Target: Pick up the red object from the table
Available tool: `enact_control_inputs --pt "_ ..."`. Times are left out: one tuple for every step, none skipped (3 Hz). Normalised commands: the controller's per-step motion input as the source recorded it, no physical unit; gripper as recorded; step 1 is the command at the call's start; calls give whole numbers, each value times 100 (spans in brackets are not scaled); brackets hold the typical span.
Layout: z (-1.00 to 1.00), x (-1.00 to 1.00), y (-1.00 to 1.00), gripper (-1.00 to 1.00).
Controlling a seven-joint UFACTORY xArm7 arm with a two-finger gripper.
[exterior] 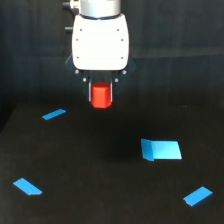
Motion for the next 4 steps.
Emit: enact_control_inputs --pt "13 18 -7 -98" --pt "5 17 -7 -93" --pt "3 3 2 -94" --pt "-2 -1 3 -85"
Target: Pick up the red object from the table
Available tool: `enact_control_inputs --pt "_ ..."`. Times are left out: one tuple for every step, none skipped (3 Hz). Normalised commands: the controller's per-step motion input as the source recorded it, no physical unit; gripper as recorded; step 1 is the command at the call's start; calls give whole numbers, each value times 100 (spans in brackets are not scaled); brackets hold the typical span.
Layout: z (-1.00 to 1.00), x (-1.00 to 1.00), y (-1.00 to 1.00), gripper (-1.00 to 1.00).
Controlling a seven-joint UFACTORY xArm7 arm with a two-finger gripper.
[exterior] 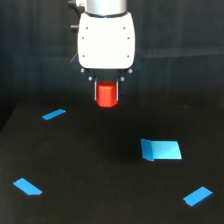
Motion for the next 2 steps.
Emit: enact_control_inputs --pt "3 -1 -3 -100" --pt "12 6 -12 -100"
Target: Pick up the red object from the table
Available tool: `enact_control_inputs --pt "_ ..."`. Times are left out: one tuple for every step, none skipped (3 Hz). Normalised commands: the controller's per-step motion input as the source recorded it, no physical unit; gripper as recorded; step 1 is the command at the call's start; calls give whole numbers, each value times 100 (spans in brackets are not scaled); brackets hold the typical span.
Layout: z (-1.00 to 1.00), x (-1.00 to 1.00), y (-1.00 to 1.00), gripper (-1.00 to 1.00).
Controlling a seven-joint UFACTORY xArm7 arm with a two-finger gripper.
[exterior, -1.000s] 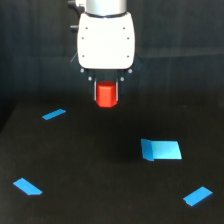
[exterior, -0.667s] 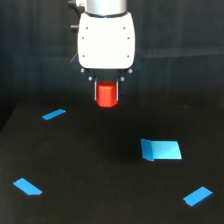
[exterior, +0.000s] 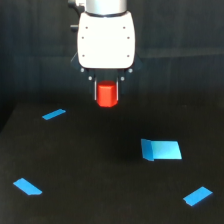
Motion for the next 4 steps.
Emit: enact_control_inputs --pt "3 3 -8 -96" --pt "-8 3 2 -99" --pt "-3 4 0 -98" --pt "4 -4 6 -100"
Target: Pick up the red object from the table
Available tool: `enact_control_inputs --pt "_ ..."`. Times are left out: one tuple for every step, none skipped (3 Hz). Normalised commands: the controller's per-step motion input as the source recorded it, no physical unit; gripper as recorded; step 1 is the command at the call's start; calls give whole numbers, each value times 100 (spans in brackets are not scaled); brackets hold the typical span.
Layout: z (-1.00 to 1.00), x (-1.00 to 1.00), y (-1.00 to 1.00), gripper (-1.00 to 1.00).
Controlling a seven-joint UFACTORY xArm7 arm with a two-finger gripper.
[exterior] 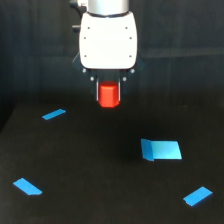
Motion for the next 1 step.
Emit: enact_control_inputs --pt "-3 5 -4 -92"
